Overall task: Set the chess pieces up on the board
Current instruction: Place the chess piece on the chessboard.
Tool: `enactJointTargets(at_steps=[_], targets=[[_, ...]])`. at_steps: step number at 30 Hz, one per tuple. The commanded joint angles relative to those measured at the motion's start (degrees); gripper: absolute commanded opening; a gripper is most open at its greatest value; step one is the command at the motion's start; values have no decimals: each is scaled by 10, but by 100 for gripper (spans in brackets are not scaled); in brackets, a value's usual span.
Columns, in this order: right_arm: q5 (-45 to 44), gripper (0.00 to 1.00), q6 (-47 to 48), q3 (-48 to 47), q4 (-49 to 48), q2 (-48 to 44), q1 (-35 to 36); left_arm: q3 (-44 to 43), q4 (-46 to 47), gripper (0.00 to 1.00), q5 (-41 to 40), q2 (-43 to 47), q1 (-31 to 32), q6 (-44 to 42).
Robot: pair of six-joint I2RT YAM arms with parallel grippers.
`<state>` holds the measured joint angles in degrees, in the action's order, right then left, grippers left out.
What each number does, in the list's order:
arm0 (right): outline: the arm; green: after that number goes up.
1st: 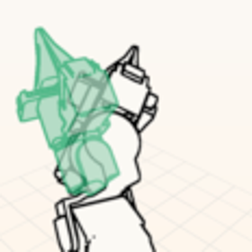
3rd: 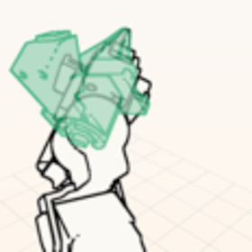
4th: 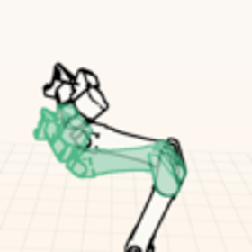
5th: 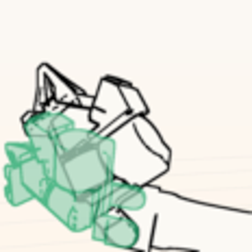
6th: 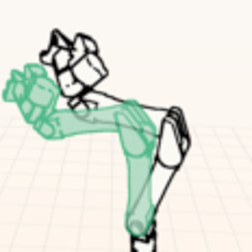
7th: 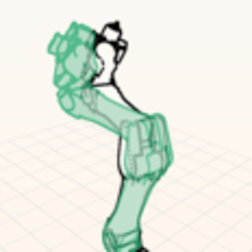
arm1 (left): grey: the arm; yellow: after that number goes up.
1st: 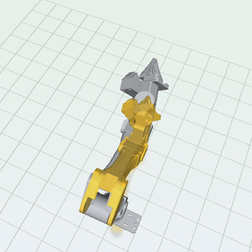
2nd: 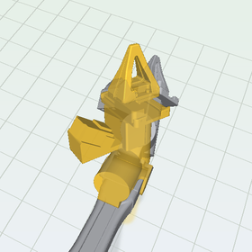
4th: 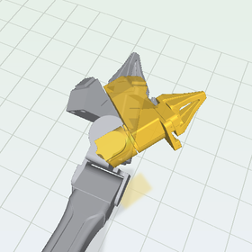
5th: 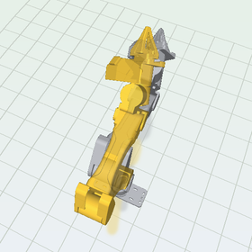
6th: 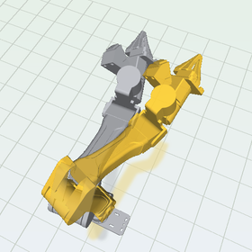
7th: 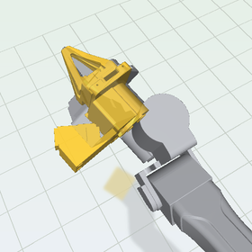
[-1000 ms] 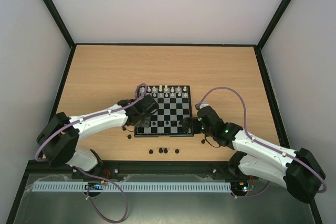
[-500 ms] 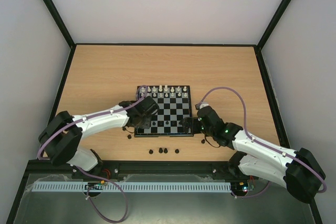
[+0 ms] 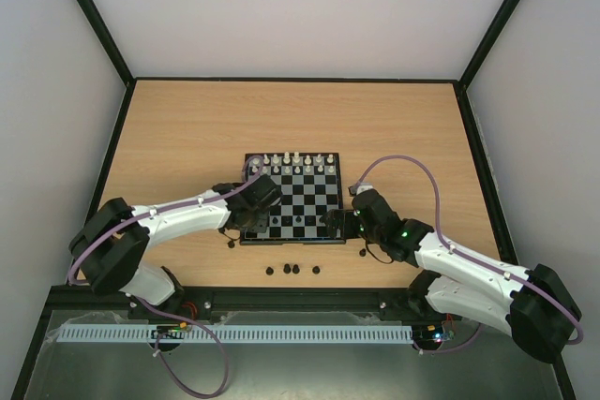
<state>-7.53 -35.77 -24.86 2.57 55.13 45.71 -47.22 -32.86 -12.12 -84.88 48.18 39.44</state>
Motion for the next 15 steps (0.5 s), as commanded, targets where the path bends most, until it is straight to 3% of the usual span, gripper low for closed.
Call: enactJointTargets(at_steps=[1,7,15], targets=[[-1,99,5,6,0,1,-1,8,0,17,2,-6,-3,6],[-2,99,5,5,0,0,-2,8,-3,28,-2,-3,-3,7],[-2,99,5,5,-1,2,-2,4,-9,32,-6,1,-5,7]])
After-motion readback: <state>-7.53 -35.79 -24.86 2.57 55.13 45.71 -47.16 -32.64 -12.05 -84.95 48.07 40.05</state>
